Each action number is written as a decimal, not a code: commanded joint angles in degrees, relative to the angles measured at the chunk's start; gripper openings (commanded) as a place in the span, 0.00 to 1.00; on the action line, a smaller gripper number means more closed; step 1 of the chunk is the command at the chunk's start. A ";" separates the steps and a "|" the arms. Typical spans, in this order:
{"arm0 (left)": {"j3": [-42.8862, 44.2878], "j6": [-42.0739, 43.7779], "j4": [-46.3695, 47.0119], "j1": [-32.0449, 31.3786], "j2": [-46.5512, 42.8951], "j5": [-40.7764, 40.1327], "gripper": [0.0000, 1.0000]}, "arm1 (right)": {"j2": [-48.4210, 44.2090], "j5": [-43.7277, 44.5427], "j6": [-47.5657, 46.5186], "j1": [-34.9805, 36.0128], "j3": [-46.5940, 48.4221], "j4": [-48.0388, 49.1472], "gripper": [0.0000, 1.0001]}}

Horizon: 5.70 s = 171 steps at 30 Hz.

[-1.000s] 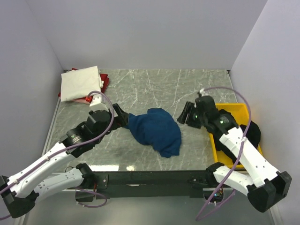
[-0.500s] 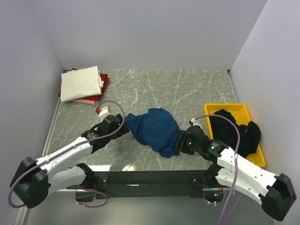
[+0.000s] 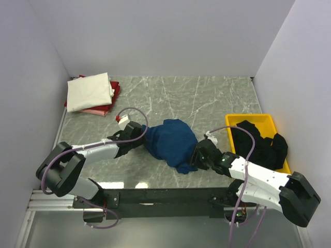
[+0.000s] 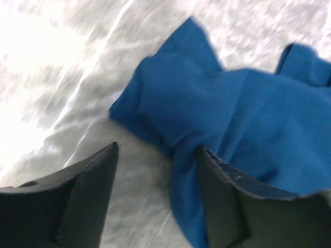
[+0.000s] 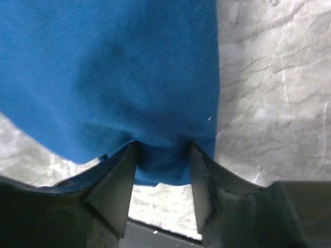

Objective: Fold and stack the t-shirts
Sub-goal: Flatten the tshirt out

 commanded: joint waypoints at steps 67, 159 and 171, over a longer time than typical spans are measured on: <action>5.65 8.98 -9.64 5.05 -19.90 3.24 0.53 | 24.12 -1.43 -19.78 -29.77 37.87 -6.06 0.45; 32.78 18.64 -31.88 0.54 -33.98 -17.77 0.00 | 2.57 8.16 -23.20 -25.37 49.54 -21.10 0.00; 60.42 24.79 -19.91 21.54 -8.14 1.29 0.00 | 24.27 -7.66 -27.61 -33.10 84.11 -21.07 0.00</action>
